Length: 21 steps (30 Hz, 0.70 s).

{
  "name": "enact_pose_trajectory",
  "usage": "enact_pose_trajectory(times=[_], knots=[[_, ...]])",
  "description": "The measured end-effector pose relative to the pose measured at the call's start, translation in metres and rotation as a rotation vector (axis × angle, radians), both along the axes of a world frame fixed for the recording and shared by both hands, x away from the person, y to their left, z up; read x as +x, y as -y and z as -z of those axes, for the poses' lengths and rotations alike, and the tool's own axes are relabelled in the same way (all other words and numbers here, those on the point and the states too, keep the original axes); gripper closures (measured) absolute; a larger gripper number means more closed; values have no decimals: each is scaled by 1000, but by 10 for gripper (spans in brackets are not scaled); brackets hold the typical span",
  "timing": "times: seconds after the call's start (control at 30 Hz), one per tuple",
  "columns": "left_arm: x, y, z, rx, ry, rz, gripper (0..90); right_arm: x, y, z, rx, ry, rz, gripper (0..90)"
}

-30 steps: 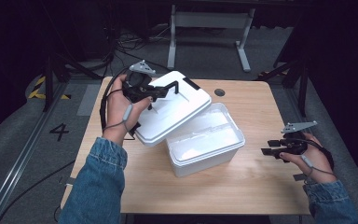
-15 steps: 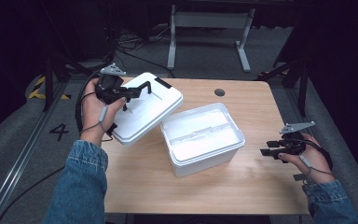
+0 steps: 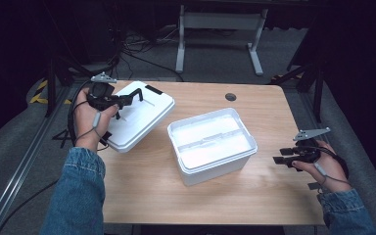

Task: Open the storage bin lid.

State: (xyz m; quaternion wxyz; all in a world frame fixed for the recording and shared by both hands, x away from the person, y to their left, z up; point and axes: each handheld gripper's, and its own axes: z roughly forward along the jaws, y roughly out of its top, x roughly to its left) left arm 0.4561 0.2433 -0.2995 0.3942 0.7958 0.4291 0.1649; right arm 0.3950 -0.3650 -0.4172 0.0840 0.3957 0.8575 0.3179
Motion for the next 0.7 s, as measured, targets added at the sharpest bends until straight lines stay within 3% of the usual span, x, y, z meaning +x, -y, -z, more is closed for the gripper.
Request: enact_pose_trajectory(times=[0.27,0.7], knots=[[9,-11,24,18,-33,-16,838,-1,0,0,1,-1,2,479],[14,-18,64,1,-81,-8,836,-2,2,1,-2,-3,4,479]])
